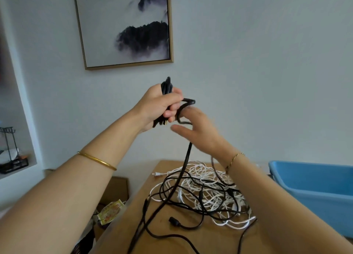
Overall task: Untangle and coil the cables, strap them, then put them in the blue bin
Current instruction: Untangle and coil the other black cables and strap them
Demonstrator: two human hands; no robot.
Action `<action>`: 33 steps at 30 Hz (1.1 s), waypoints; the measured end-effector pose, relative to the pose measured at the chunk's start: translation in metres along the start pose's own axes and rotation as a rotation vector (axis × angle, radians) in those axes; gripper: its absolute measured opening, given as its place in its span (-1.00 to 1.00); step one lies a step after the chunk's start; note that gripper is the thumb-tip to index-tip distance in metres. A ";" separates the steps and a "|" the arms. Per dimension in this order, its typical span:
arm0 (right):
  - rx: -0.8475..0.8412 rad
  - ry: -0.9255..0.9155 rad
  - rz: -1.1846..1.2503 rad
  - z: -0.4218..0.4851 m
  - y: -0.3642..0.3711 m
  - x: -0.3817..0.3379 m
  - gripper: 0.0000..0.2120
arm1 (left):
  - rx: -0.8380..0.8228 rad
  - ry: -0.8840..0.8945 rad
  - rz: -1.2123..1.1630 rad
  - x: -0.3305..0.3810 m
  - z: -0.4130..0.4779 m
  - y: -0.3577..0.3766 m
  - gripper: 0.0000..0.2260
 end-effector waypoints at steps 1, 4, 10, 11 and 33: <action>0.037 0.039 0.100 -0.002 0.001 -0.001 -0.82 | 0.036 0.022 0.026 0.002 0.002 -0.003 -0.93; 0.170 0.168 0.428 -0.008 -0.004 0.001 -0.96 | 0.121 0.068 0.182 0.000 0.006 -0.014 -0.92; 0.269 0.238 0.533 -0.006 -0.024 0.003 -0.85 | -0.001 0.021 0.576 -0.023 0.005 -0.023 -0.63; 0.274 0.231 0.496 -0.005 -0.027 0.002 -0.84 | -0.013 0.015 0.643 -0.025 0.004 -0.024 -0.62; 0.202 0.075 -0.002 0.006 -0.045 0.012 -0.73 | -0.908 -0.402 -0.630 -0.002 -0.053 0.035 -0.74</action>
Point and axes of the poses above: each hand's wrist, its own z-axis towards the middle knuckle, its own y-axis out of the palm, x = y × z, the point moved 9 cm from there along z, towards the middle knuckle, and after that the axes turned 4 degrees about z, right-handed, at the moved point
